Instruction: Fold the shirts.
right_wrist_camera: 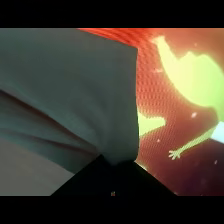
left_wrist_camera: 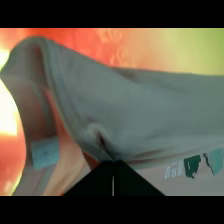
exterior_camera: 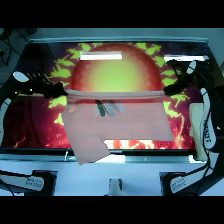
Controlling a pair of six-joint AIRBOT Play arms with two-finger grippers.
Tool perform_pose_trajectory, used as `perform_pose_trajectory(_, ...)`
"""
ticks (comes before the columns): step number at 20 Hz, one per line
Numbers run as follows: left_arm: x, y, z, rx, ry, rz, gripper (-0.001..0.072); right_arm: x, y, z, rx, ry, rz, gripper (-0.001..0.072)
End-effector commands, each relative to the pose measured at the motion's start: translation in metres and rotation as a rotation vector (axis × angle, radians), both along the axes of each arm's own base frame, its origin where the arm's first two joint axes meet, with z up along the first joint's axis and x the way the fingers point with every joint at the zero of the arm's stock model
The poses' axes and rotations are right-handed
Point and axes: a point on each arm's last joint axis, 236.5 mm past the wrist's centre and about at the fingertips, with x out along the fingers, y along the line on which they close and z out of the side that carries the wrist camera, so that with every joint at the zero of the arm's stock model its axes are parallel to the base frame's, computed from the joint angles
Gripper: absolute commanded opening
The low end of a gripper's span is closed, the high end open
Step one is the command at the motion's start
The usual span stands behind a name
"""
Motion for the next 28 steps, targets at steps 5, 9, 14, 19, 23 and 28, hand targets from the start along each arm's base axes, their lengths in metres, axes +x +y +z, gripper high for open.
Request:
perform_pose_trajectory(5, -0.08, -0.017, -0.044, -0.038, 0.31, -0.053, 0.0169, -0.034, 0.019, -0.035, 0.089, 0.204, -0.06, 0.0111)
perform_pose_trajectory(9, -0.079, 0.007, -0.007, -0.065, 0.322, -0.042, 0.0583, -0.067, 0.013, -0.01, 0.054, 0.297, 0.047, 0.0482)
perform_pose_trajectory(14, -0.146, 0.037, 0.012, -0.037, 0.367, -0.025, 0.0526, -0.113, -0.015, 0.01, 0.118, 0.358, -0.06, 0.048)
perform_pose_trajectory(19, -0.253, 0.002, -0.052, -0.102, 0.49, 0.044, 0.0527, -0.147, -0.01, 0.001, 0.123, 0.31, -0.056, 0.0479)
perform_pose_trajectory(23, -0.275, -0.021, -0.079, -0.169, 0.52, 0.083, 0.0526, -0.162, -0.01, 0.0, 0.112, 0.317, -0.056, 0.048)
perform_pose_trajectory(28, -0.285, -0.041, -0.089, -0.119, 0.525, 0.026, 0.0526, -0.188, -0.007, -0.015, 0.116, 0.394, -0.046, 0.0548)
